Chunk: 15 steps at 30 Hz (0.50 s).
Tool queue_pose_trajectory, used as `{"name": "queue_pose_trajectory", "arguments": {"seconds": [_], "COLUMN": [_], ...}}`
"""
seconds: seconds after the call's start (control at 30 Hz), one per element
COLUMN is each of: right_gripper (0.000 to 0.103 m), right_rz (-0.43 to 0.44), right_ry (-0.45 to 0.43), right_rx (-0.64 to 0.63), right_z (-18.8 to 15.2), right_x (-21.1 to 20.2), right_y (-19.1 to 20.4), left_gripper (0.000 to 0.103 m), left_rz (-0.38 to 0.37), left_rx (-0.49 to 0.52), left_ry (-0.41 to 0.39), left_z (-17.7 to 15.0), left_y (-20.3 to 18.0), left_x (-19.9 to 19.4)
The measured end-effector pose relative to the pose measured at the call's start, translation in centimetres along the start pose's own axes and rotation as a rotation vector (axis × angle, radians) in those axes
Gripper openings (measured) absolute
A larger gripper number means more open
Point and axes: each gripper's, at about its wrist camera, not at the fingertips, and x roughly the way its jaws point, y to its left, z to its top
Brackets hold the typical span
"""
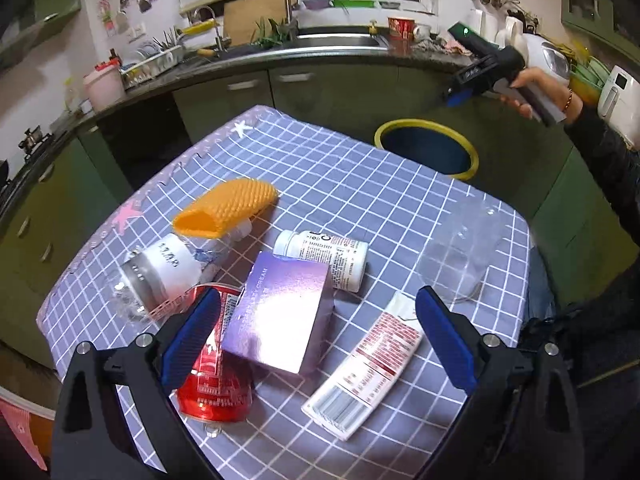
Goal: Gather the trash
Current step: 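Grasp the purple box with the left gripper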
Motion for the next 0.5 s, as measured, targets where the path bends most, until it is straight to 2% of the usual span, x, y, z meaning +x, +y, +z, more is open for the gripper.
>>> {"name": "queue_pose_trajectory", "arguments": {"seconds": [0.17,0.2,0.3,0.4,0.5], "right_gripper": [0.076,0.076,0.076,0.076,0.076], "right_rz": [0.009,0.011,0.016,0.022,0.026], "right_ry": [0.011,0.014,0.022,0.028,0.037], "right_rx": [-0.027,-0.031,-0.048,-0.061,-0.077], "right_z": [-0.3,-0.4,-0.5,-0.5,-0.4], "right_x": [0.1,0.2,0.7,1.0,1.4], "right_y": [1.2,1.4,2.1,2.7,3.4], "left_gripper": [0.093,0.090,0.073,0.068,0.068], "left_rz": [-0.045,-0.048,-0.075,-0.086,-0.087], "left_rx": [-0.004,-0.008,-0.015,-0.018,-0.022], "left_ry": [0.010,0.017,0.043,0.068,0.081], "left_z": [0.3,0.3,0.3,0.2,0.0], "left_y": [1.3,1.7,2.4,2.9,3.2], "left_x": [2.2,2.7,3.6,4.4,5.1]}}
